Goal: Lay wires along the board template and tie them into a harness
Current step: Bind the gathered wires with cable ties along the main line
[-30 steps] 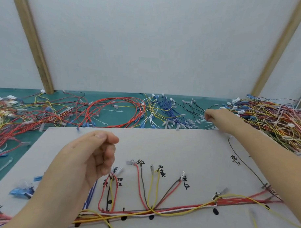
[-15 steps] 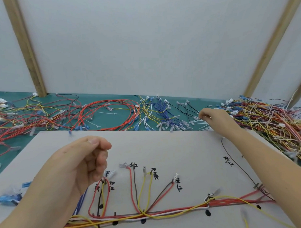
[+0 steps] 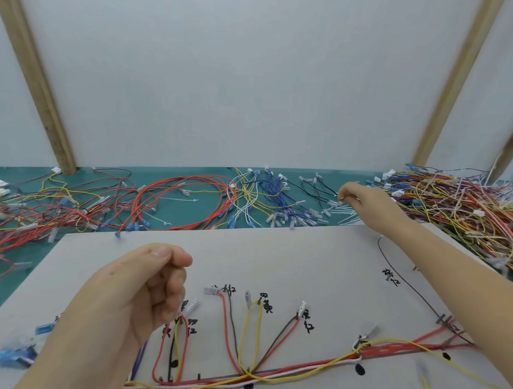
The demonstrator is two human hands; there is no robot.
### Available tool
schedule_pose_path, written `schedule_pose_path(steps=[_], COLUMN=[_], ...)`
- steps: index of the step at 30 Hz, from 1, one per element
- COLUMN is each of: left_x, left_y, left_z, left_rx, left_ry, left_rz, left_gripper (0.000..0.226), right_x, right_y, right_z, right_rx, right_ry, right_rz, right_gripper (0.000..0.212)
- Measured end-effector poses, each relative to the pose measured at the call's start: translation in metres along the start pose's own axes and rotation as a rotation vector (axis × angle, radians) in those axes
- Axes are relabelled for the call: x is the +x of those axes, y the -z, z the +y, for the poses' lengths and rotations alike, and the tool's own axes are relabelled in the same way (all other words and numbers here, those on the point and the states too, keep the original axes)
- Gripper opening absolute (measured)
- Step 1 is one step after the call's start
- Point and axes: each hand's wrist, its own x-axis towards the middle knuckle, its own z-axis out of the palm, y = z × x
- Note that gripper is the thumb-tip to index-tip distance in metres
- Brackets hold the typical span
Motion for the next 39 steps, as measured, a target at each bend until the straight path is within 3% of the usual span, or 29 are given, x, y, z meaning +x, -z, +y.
schedule_pose_path(steps=[8, 14, 17, 20, 29, 34, 36, 39], left_x=[-0.002, -0.002, -0.003, -0.002, -0.005, -0.010, -0.010, -0.009], left_y=[-0.002, -0.001, -0.002, -0.002, -0.001, -0.005, -0.005, -0.004], left_z=[0.000, -0.001, -0.001, -0.001, -0.001, 0.002, 0.002, 0.002], left_rx=[-0.005, 0.005, 0.007, 0.022, 0.064, 0.074, 0.087, 0.095], left_ry=[-0.001, -0.013, -0.020, 0.000, 0.010, -0.008, 0.001, 0.015], left_rz=[-0.012, -0.020, -0.038, -0.032, -0.045, -0.102, -0.109, -0.094], left_gripper=[0.058, 0.050, 0.043, 0.051, 0.048, 0.026, 0.027, 0.046], right_x=[0.000, -0.002, -0.003, -0.003, -0.003, -0.006, -0.010, -0.018], right_y=[0.004, 0.007, 0.010, 0.014, 0.023, 0.036, 0.041, 0.044], right_z=[0.001, 0.002, -0.002, -0.010, -0.054, -0.092, -0.114, -0.145], right_rx=[0.178, 0.317, 0.439, 0.513, 0.701, 0.853, 0.933, 1.102], right_ry=[-0.051, -0.101, -0.123, -0.132, -0.061, -0.045, -0.027, -0.024], right_rz=[0.101, 0.039, 0.118, 0.175, 0.335, 0.378, 0.381, 0.339], right_gripper=[0.011, 0.014, 0.013, 0.013, 0.037, 0.033, 0.032, 0.035])
